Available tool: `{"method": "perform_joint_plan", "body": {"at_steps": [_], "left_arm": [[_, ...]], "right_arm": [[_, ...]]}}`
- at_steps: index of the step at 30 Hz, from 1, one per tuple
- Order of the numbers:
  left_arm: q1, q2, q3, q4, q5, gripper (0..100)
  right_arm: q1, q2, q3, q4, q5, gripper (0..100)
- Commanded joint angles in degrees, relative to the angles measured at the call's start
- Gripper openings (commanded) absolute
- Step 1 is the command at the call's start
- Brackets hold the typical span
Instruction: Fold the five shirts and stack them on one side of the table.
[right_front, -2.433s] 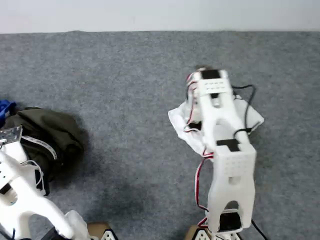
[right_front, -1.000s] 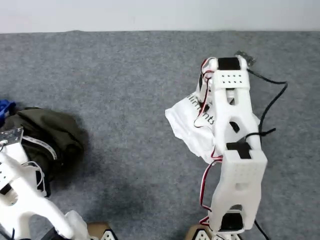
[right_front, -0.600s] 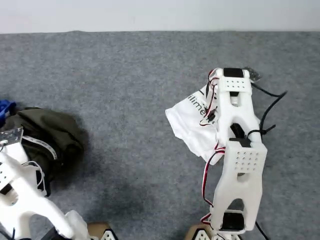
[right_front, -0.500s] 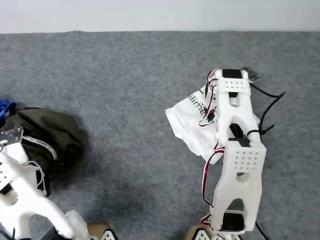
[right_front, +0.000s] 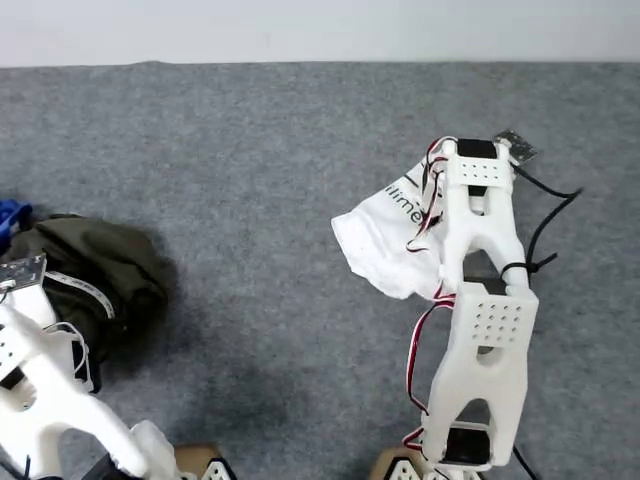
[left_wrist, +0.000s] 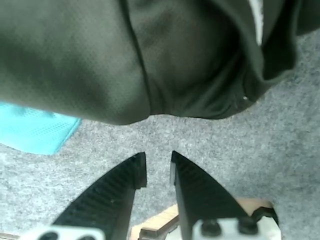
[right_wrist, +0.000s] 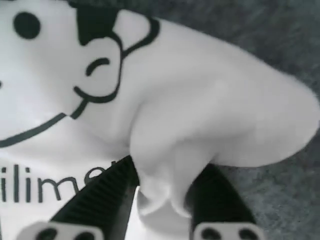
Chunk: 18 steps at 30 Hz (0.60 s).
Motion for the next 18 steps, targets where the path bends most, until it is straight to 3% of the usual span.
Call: {"method": "perform_joint_plan", "body": {"at_steps": [1, 9, 18], "left_arm": [[0.4, -1.1, -0.1, -0.7, 0.3, 9], [0.4, -1.1, -0.1, -0.7, 0.3, 9], [0.4, -1.1, -0.1, -0.7, 0.3, 9]], "right_arm": [[0.8, 1.2, -1.2, 2.2, 2.8, 0.9], [12.8, -6.2, -1.2, 8.8, 21.7, 0.9], [27.9, -12.5, -1.2, 7.3, 54.2, 0.9]]}}
